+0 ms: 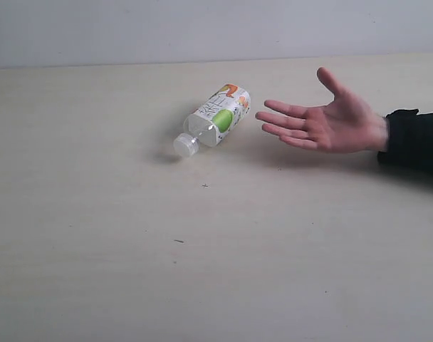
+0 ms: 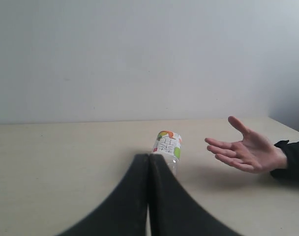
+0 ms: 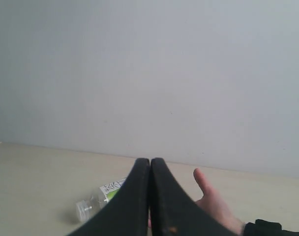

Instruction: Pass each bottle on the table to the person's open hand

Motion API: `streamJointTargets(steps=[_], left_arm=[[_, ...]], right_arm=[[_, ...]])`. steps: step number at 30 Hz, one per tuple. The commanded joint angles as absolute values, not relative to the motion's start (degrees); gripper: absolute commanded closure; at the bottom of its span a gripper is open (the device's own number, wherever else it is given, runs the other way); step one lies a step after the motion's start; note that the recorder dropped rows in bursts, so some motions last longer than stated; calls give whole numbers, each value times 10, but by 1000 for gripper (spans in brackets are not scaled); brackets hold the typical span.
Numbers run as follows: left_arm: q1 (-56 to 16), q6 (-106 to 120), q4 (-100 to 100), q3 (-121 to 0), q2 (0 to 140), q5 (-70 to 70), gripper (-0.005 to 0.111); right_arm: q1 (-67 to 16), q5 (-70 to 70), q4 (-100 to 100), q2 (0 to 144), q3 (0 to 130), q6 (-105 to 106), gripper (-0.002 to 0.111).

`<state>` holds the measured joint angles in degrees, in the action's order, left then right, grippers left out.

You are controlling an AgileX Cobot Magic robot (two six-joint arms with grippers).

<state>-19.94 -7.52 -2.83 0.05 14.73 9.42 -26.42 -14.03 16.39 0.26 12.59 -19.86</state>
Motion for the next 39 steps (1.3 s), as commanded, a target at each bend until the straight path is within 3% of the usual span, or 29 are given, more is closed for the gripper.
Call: streamJointTargets(steps=[1,39], left_arm=[[-198,-73,-31,0,144,96,107],[-198,-73,-31,0,144,96,107]], right_arm=[[-266,-132,169,0,123,-195,108],[-266,-140,180,0,123,-165,108]])
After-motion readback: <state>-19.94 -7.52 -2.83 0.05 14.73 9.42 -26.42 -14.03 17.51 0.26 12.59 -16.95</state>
